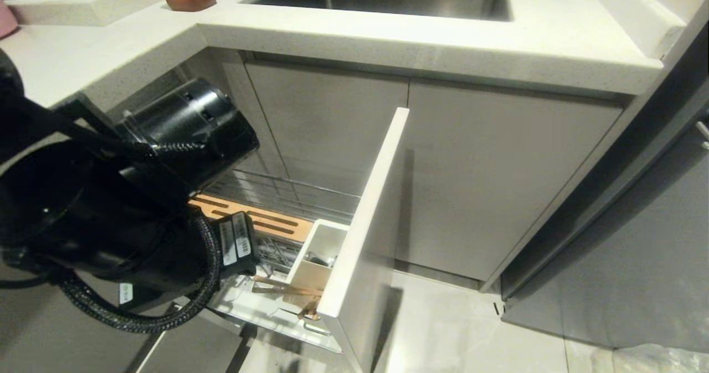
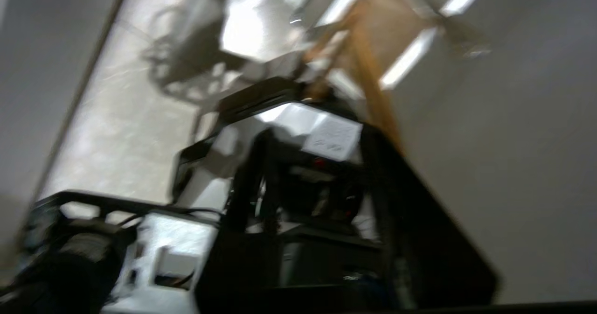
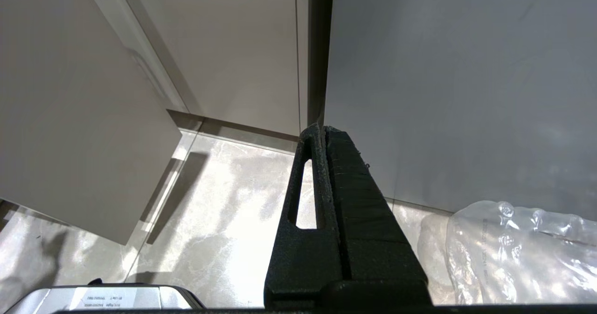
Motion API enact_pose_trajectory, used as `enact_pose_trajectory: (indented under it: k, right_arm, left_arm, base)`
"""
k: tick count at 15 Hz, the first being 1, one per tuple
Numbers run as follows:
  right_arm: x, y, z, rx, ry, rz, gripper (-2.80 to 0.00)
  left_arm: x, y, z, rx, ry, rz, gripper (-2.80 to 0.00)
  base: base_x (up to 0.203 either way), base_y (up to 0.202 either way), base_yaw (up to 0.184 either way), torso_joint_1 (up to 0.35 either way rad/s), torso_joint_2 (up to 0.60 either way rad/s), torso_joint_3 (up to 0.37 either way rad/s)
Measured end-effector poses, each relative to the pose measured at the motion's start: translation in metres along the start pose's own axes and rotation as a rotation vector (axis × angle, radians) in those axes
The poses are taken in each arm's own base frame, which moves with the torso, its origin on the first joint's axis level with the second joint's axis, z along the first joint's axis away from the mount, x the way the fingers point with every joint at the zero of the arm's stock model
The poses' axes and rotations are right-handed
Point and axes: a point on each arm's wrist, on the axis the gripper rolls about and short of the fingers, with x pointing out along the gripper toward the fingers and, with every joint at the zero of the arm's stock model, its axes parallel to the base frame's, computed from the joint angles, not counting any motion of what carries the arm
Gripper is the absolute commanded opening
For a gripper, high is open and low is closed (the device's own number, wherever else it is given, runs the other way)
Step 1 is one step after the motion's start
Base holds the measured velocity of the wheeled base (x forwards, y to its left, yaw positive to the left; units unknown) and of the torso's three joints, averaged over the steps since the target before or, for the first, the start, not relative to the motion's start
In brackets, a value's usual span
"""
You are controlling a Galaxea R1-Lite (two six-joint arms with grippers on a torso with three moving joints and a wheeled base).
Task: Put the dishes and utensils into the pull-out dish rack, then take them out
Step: Take the chopsticks out of the cupboard
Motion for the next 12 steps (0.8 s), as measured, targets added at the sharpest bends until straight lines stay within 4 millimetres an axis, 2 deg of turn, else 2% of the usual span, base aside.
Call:
enact_pose_trajectory:
  k: [3, 7, 12]
  right_arm:
    - [0.000, 0.000, 0.000, 0.000, 0.000, 0.000, -2.80]
    - [0.000, 0.000, 0.000, 0.000, 0.000, 0.000, -2.80]
    - [0.000, 0.000, 0.000, 0.000, 0.000, 0.000, -2.80]
  left_arm:
    - [0.013, 0.004, 0.001, 0.148, 0.025, 0.062, 0.00]
    - [0.030, 0.007, 0.019, 0.361, 0.109, 0.064, 0.00]
    - [0.059, -0.004, 0.048, 0.351, 0.295, -0.037, 0.00]
  base:
    - [0.000, 0.000, 0.000, 0.000, 0.00, 0.000]
    - [0.000, 0.000, 0.000, 0.000, 0.00, 0.000]
    - [0.000, 0.000, 0.000, 0.000, 0.00, 0.000]
